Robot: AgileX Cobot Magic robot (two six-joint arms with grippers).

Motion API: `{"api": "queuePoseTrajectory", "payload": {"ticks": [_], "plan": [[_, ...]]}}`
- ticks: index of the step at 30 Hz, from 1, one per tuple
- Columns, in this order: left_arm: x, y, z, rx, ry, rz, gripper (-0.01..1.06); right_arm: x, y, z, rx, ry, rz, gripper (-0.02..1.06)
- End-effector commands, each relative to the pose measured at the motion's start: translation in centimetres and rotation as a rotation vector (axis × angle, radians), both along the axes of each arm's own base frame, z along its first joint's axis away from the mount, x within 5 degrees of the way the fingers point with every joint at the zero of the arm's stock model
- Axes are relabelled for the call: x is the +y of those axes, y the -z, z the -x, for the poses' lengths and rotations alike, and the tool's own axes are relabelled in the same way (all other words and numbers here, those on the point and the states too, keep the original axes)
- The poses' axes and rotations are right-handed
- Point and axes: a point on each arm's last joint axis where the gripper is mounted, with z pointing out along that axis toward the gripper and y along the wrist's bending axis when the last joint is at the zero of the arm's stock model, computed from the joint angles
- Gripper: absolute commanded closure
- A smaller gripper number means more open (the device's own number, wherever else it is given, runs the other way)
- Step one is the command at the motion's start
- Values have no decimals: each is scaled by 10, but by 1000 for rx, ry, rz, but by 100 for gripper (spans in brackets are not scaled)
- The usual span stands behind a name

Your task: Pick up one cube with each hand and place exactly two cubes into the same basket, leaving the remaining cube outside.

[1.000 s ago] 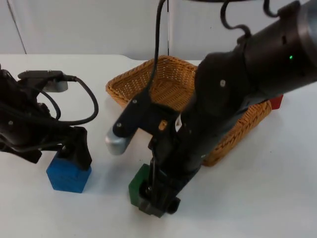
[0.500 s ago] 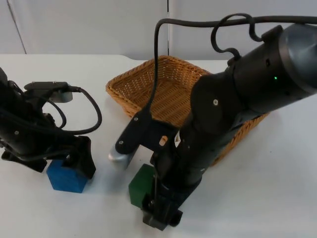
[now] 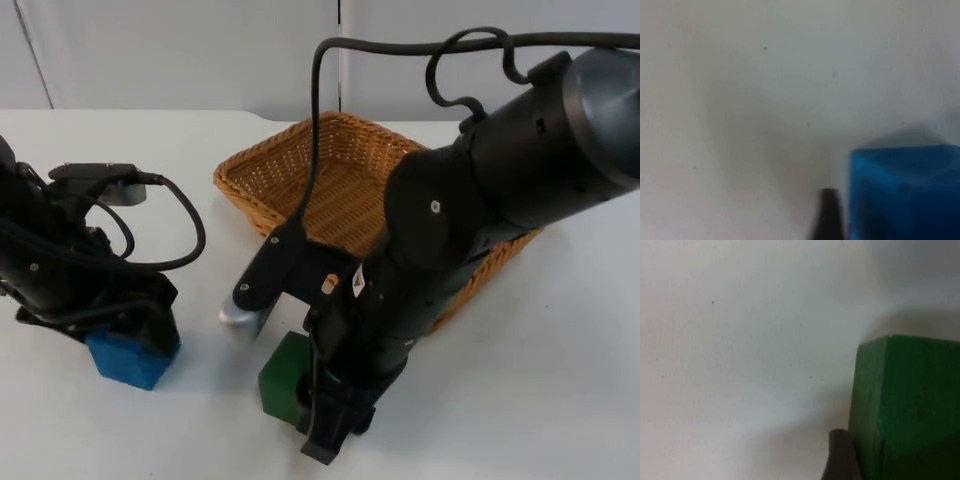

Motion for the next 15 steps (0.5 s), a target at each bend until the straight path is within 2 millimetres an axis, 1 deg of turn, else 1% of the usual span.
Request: {"api": "queuePoseTrajectory", "payload": {"ticks": [1, 2, 3, 4, 5, 7, 8, 9, 12, 13, 15], "plan": [[-4, -1, 1, 18, 3, 19, 61, 3, -5, 0, -22, -4, -21, 90], [-4, -1, 2, 31, 8, 25, 74, 4, -9, -1, -27, -3, -27, 102], [-4, -1, 2, 31, 8, 25, 74, 4, -9, -1, -27, -3, -27, 102], [-5, -1, 3, 42, 13, 31, 89, 4, -12, -1, -30, -3, -31, 105], [-6, -2, 5, 52, 16, 38, 104, 4, -16, -1, -32, -4, -35, 105], [-6, -7, 6, 59, 12, 50, 105, 4, -25, -1, -46, -4, -52, 105], [-6, -7, 6, 59, 12, 50, 105, 4, -25, -1, -46, -4, -52, 105], [-7, -12, 6, 57, 8, 57, 105, 4, -30, -1, -50, -5, -57, 105], [-7, -31, 7, 20, -21, 64, 105, 2, -50, 2, -57, -10, -74, 105], [-7, -31, 7, 20, -21, 64, 105, 2, -50, 2, -57, -10, -74, 105], [-5, -47, 8, -16, -25, 55, 105, 0, -64, 4, -59, -15, -82, 105]]}}
